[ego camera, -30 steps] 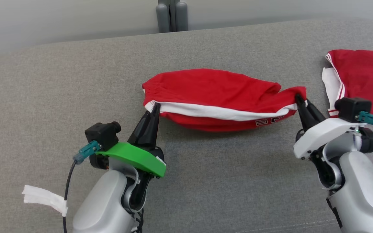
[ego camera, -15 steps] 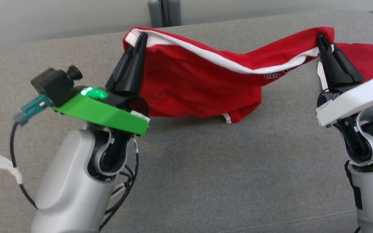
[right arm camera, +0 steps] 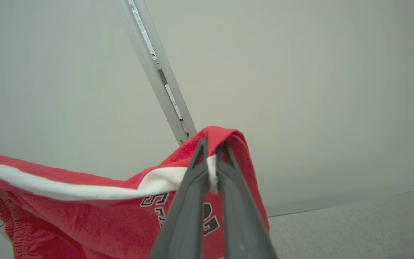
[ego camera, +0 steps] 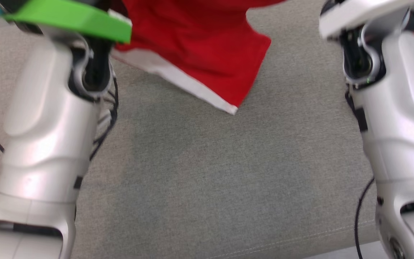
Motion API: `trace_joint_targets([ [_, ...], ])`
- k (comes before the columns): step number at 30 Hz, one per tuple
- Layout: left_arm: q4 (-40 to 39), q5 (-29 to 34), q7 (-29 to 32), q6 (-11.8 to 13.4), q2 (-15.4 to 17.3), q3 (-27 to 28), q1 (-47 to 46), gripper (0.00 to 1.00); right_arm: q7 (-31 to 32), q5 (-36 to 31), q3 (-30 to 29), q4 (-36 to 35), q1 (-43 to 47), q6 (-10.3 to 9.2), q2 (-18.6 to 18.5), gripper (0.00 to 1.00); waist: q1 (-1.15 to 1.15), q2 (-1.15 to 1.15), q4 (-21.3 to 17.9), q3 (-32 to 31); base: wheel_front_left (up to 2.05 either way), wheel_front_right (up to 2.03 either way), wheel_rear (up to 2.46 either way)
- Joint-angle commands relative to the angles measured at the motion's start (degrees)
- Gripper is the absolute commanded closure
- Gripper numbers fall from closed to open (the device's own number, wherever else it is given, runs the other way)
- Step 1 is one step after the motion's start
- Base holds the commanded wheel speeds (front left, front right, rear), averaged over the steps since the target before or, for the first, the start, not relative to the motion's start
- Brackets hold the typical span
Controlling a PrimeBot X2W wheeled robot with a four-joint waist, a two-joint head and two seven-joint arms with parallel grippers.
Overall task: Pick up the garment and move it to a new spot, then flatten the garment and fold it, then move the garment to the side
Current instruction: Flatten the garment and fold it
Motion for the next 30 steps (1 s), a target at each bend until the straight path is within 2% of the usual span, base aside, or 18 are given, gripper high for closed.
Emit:
trace_joint_targets([
  [1, 0.0, 0.7, -0.6, -0.4, -0.2, 1.2, -2.9, 1.00, -3.8, -0.2, 0.3, 1.4, -3.3, 0.03, 0.0, 1.00, -0.01, 0.00, -1.1, -1.4, 0.00, 0.00, 0.00],
  [3, -2.0, 2.4, -1.0, -0.5, -0.8, 4.4, -5.8, 1.00, -9.7, -0.1, 0.6, 3.6, -7.7, 0.03, 0.2, 1.00, -0.01, 0.00, -1.2, -1.4, 0.00, 0.00, 0.00],
  [7, -8.3, 4.1, -0.8, -0.4, -2.6, 8.2, -5.2, 1.00, -13.8, -0.3, 1.0, 5.7, -12.3, 0.02, -1.4, 1.00, -0.01, 0.00, -0.9, 0.1, 0.00, 0.00, 0.00],
  [11, -9.5, 2.4, -0.8, -0.4, -3.2, 5.5, 1.0, 1.00, -14.2, -0.2, 4.9, 8.7, -9.3, 0.03, -3.7, 1.00, -0.01, 0.00, 0.1, 2.4, 0.00, 0.00, 0.00],
  [17, -7.6, 0.0, -0.8, -0.4, -3.5, 2.2, 14.6, 1.00, -14.3, 4.9, 11.3, 12.4, 0.0, 0.03, -6.8, 1.00, -0.01, 0.00, 1.4, 4.6, 0.00, 0.00, 0.00],
  [24, -10.7, -1.5, -0.8, -0.4, -2.4, -1.5, 30.9, 1.00, -7.6, 13.9, 16.4, 7.9, 16.1, 0.03, -11.1, 1.00, -0.01, 0.00, 3.4, 1.2, 0.00, 0.00, 0.00],
  [30, -12.5, -2.9, -0.8, -0.4, 0.8, -4.7, 40.9, 1.00, 2.0, 15.8, 12.3, 1.8, 30.2, 0.00, -14.1, 1.00, -0.01, 0.00, 4.7, -2.8, 0.00, 0.00, 0.00],
])
